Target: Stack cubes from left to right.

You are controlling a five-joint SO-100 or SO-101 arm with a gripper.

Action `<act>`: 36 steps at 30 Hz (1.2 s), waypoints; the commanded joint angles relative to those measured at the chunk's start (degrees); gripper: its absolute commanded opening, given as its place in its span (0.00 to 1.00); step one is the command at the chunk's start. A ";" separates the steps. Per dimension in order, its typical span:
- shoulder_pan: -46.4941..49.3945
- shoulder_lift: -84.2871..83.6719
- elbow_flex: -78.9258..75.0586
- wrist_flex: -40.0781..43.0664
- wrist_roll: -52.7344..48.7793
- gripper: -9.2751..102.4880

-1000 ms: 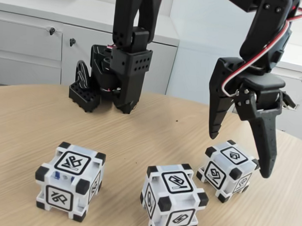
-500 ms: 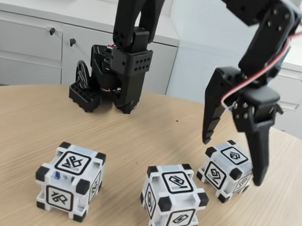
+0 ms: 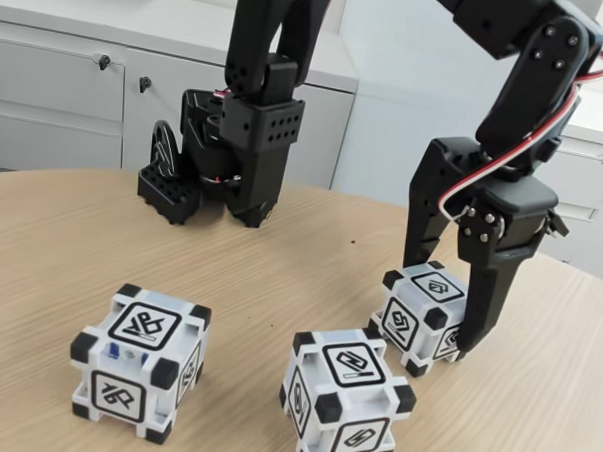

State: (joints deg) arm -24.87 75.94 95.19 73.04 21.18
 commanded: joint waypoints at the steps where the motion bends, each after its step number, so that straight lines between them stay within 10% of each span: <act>1: 0.62 1.49 -2.37 0.79 0.26 0.25; 16: 9.40 33.40 -2.29 10.46 -2.72 0.25; 36: 47.46 43.86 -0.53 10.81 -23.47 0.26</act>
State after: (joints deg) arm 19.95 118.56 95.27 83.76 -0.88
